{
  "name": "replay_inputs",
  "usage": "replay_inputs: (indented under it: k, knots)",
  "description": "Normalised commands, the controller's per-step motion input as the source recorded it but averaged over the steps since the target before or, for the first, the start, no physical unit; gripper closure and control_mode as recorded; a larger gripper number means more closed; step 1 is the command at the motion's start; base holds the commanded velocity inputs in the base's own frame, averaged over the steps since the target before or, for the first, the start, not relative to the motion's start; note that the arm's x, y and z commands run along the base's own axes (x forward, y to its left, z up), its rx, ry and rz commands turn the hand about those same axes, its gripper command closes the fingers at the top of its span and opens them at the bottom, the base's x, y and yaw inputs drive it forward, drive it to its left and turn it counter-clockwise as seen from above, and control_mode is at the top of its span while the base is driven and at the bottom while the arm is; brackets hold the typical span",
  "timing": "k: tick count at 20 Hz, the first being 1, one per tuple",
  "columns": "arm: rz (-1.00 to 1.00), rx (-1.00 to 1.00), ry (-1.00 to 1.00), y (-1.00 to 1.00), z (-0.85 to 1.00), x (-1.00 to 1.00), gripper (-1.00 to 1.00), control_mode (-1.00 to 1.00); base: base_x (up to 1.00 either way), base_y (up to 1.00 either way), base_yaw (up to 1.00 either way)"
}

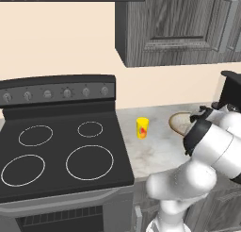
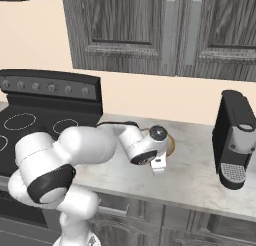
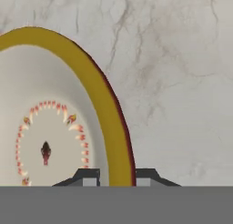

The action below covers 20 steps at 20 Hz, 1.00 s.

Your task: Pick the cup and bowl from the counter and place them on the counter next to the sink.

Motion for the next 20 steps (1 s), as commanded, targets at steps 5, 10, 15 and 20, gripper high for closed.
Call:
replay_inputs:
  k: [5, 10, 15, 20]
  knots:
    - [0.00, 0.00, -0.20, 0.01, 0.48, -0.62, 1.00, -1.00, 0.00, 0.00, 0.00]
    - [0.00, 0.00, 0.00, 0.03, 0.46, -0.57, 1.00, -1.00, 0.00, 0.00, 0.00]
    - [0.03, -0.02, 0.12, 0.14, 0.71, -0.22, 1.00, -1.00, 0.00, 0.00, 0.00]
    - [0.14, -0.03, 0.23, 0.35, 0.83, 0.06, 1.00, -1.00, 0.00, 0.00, 0.00]
